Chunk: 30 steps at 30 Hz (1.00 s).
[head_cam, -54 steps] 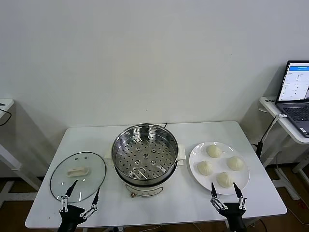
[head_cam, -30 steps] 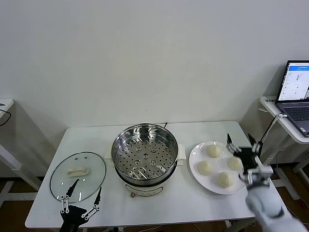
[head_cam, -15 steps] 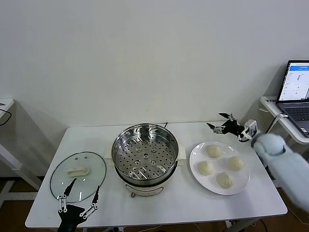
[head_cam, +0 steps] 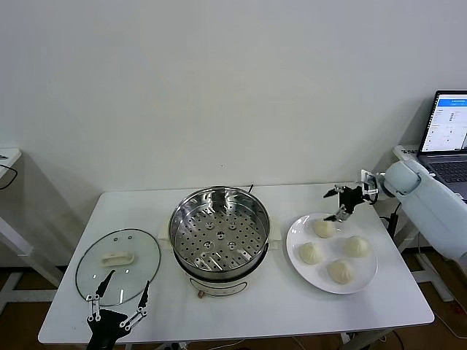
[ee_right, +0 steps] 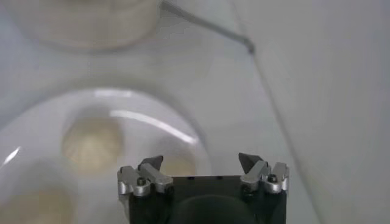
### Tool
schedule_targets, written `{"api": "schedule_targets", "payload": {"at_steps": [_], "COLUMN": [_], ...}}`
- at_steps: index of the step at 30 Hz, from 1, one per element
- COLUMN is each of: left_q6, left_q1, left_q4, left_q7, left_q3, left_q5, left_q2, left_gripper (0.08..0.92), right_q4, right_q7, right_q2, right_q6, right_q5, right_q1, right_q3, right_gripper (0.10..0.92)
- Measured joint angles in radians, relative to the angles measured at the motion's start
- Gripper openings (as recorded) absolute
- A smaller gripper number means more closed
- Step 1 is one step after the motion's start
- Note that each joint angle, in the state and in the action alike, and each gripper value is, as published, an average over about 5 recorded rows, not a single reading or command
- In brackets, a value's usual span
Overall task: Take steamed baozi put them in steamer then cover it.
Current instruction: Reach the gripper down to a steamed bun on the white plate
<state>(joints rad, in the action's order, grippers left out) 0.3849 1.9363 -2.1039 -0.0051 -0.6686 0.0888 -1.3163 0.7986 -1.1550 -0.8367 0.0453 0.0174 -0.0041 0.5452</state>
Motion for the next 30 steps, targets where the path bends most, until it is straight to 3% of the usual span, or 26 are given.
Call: {"api": "schedule_targets", "payload": {"at_steps": [24, 30], "left_q6": [0.02, 0.023], "left_q1": [0.0, 0.0], "left_q4": [0.024, 0.025], "left_q7": [-0.003, -0.005], "left_q3": [-0.003, -0.003], "left_q5": [0.001, 0.001], "left_q2": [-0.016, -0.019], "left_gripper": [0.823, 0.823], "right_q4": [-0.16, -0.166], "right_q7": [0.014, 0.03], "right_q2": [-0.152, -0.163], "right_q6": [0.034, 0.041], "right_q5": [0.162, 0.169], "right_q1": [0.032, 0.031], "right_q3": [0.108, 0.119], "right_gripper": [0.82, 0.744]}}
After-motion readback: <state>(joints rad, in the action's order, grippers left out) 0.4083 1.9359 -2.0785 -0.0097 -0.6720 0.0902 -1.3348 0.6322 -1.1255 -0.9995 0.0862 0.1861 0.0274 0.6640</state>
